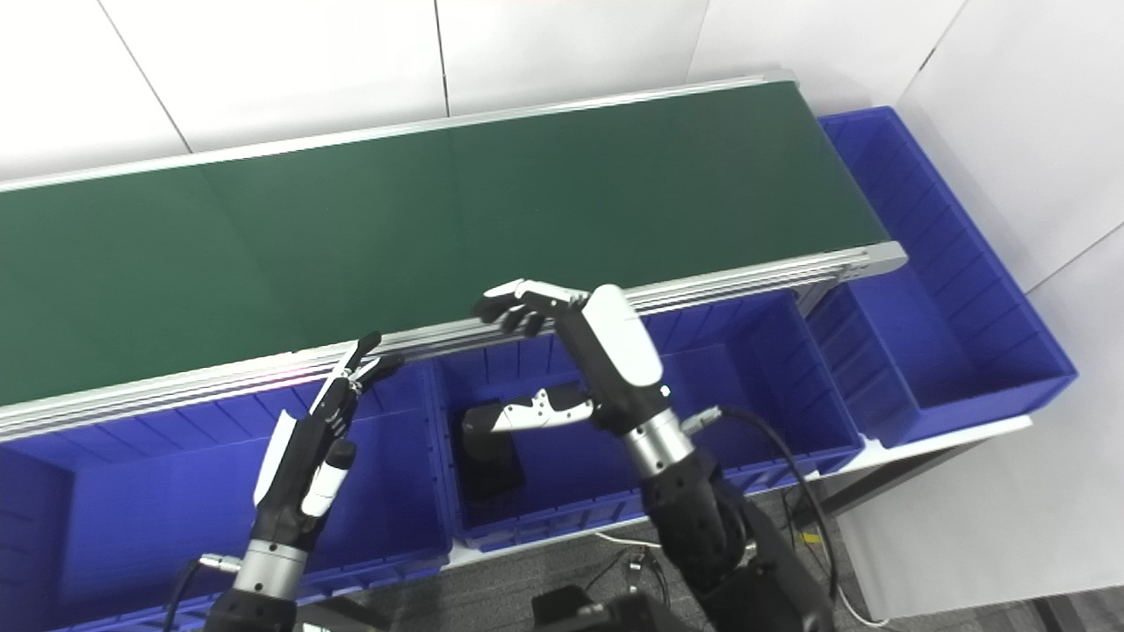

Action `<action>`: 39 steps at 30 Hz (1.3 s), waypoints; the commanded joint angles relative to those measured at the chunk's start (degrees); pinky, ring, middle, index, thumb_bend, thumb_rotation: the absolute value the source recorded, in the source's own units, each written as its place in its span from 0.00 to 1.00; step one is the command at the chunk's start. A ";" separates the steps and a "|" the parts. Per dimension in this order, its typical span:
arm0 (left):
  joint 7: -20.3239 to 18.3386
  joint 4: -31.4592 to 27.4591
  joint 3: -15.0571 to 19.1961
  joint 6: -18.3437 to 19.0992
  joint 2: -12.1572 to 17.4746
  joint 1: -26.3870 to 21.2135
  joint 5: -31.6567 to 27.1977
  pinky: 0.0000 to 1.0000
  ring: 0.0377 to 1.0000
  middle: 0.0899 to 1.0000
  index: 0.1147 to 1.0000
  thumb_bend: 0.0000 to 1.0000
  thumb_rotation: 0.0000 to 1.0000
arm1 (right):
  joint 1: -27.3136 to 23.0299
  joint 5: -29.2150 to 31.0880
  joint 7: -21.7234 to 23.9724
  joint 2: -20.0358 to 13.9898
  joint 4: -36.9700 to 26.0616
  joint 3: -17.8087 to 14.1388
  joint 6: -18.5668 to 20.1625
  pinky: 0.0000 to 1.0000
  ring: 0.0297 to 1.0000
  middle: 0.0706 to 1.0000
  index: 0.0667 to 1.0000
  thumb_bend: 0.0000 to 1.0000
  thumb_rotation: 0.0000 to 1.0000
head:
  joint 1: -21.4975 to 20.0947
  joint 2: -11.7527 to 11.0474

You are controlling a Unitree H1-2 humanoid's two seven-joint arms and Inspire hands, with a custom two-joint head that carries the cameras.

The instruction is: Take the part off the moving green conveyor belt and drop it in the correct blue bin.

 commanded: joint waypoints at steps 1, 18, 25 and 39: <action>2.08 -0.39 -0.78 -1.81 -0.02 -1.17 0.73 1.00 0.86 0.82 0.93 0.72 1.00 | -0.24 2.94 -0.09 1.35 -0.39 -0.84 -3.97 0.60 0.68 0.70 0.70 0.87 0.92 | 0.26 -0.07; 14.55 3.68 -7.80 -1.81 -0.03 -2.67 5.17 0.94 0.90 0.88 0.89 0.77 1.00 | -1.21 17.20 2.09 10.50 19.97 -2.36 -7.89 0.97 0.92 0.89 0.87 0.83 1.00 | 11.17 -6.93; 20.73 5.15 -11.62 -1.81 1.38 -3.87 7.10 0.92 0.91 0.92 0.90 0.79 1.00 | -1.75 16.92 1.11 9.11 23.32 -1.93 -7.92 0.95 0.91 0.88 0.86 0.87 1.00 | 11.75 -8.18; 27.31 6.62 -16.71 -1.81 3.67 -5.57 6.56 0.94 0.94 0.95 0.91 0.79 1.00 | -3.33 15.89 -1.75 7.20 26.83 2.37 -7.92 0.86 0.87 0.85 0.83 0.94 1.00 | 10.52 -9.42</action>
